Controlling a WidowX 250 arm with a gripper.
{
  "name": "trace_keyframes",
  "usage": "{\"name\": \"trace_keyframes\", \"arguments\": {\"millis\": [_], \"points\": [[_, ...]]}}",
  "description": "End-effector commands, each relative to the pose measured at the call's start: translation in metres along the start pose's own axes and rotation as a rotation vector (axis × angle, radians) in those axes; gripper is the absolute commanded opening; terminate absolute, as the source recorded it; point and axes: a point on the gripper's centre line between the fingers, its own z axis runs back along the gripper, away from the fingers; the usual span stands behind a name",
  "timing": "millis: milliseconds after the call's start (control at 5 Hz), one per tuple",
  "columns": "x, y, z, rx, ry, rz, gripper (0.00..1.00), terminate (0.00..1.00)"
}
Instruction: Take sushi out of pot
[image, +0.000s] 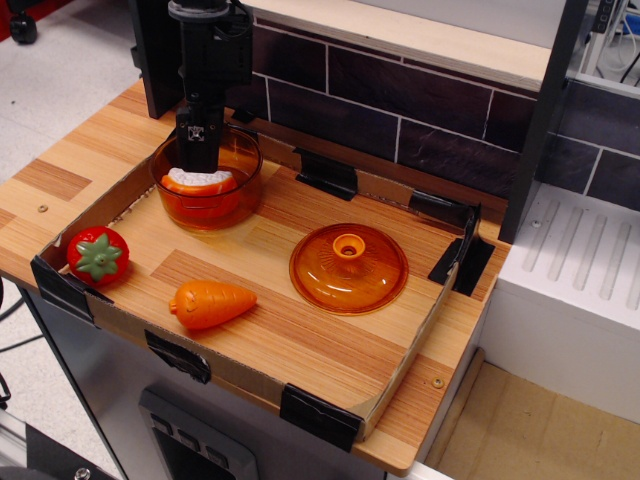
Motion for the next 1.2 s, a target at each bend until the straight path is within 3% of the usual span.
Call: {"name": "trace_keyframes", "arguments": {"millis": [0,400,600,800,1000], "points": [[0.004,0.008,0.002,0.028,0.023,0.006,1.0,0.0],[0.005,0.01,-0.006,0.008,0.037,0.011,1.0,0.0],[0.005,0.012,-0.01,0.023,0.038,0.02,1.0,0.0],[0.006,0.01,-0.011,0.077,0.031,0.022,1.0,0.0],[0.007,0.009,-0.012,0.084,0.024,0.025,1.0,0.0]]}}
